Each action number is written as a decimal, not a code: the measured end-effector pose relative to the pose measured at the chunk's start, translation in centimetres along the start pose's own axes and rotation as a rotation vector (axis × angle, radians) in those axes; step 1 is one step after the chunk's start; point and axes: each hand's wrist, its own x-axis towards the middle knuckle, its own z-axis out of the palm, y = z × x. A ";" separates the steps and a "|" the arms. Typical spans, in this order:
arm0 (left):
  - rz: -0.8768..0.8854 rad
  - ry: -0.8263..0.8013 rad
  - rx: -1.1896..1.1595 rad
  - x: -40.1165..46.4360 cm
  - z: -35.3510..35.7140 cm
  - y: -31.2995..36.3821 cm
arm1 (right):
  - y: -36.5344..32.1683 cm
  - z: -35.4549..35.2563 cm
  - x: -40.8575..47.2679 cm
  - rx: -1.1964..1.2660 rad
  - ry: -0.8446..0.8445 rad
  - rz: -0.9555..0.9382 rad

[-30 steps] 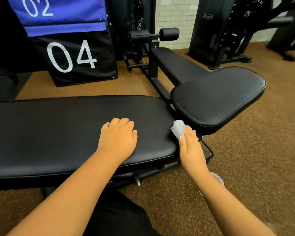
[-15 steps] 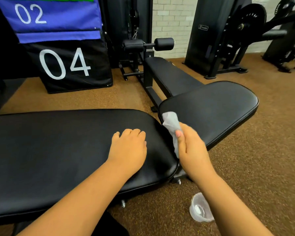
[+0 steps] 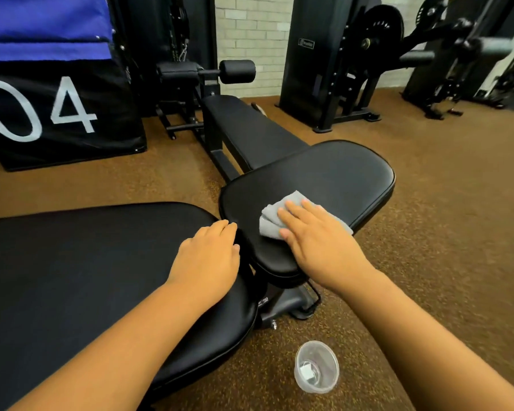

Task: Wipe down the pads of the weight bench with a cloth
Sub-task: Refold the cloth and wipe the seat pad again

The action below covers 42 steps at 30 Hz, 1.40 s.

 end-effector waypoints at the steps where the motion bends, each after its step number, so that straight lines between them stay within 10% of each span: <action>1: 0.004 -0.016 -0.036 0.3 0.0 0.3 | 1.6 -0.3 0.2 -0.009 0.048 0.029; 8: -0.003 -0.046 -0.229 2.3 0.2 2.5 | 7.6 0.1 1.1 -0.030 0.231 0.404; 14: 0.086 -0.066 -0.276 2.5 1.0 2.5 | -1.4 2.7 -5.0 0.245 0.209 0.259; 23: 0.100 -0.087 -0.315 2.4 1.5 2.6 | 11.2 1.1 1.2 0.315 0.275 0.590; 27: 0.134 -0.063 -0.339 2.2 1.5 2.1 | 8.0 1.0 1.5 -0.018 0.183 0.456; 33: 0.155 -0.045 -0.357 2.4 1.8 1.4 | 2.9 0.6 -2.3 0.115 0.008 0.118; 42: 0.157 -0.043 -0.393 2.1 2.2 1.6 | 13.9 -0.5 5.8 -0.148 0.021 0.452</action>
